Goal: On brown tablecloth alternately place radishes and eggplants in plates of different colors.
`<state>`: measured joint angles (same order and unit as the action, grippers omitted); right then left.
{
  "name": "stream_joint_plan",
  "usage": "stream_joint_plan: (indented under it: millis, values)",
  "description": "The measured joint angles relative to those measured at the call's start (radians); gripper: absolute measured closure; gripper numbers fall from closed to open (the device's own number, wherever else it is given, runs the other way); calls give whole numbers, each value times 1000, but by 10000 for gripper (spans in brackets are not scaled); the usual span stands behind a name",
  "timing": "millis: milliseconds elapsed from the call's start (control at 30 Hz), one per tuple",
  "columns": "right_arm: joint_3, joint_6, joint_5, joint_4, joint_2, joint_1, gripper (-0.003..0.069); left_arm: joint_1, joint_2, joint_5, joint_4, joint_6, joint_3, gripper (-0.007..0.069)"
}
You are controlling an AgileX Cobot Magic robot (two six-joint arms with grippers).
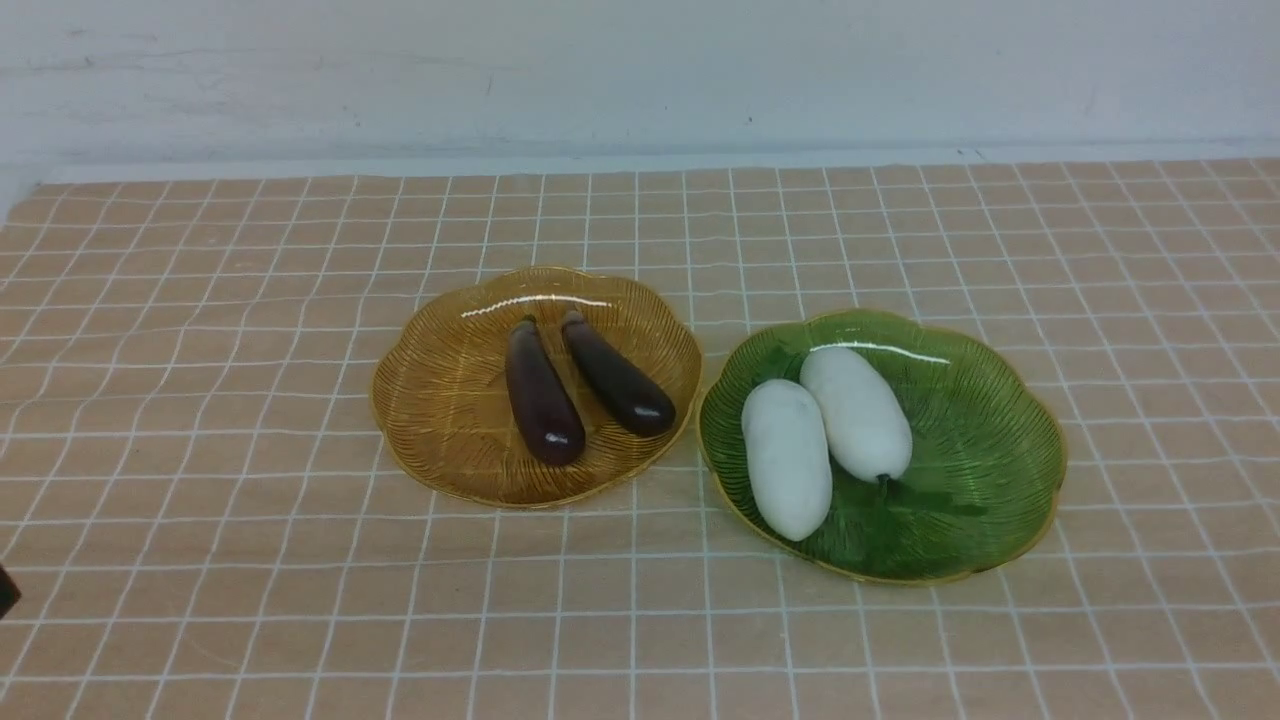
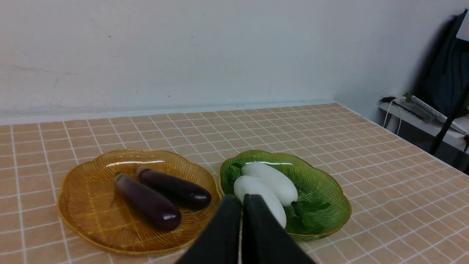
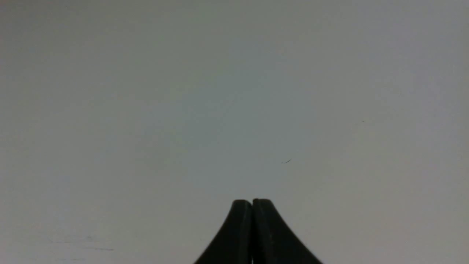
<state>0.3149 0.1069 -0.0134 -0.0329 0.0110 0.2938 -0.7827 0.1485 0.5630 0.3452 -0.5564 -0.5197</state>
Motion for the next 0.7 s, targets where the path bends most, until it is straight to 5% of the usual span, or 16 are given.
stream_joint_plan:
  millis: [433,700]
  values:
    - [0,0,1,0,0,0,674,31,-2,-15,9,123,48,627]
    - [0,0,1,0,0,0,674,302,-74,-91,-208,371,210,627]
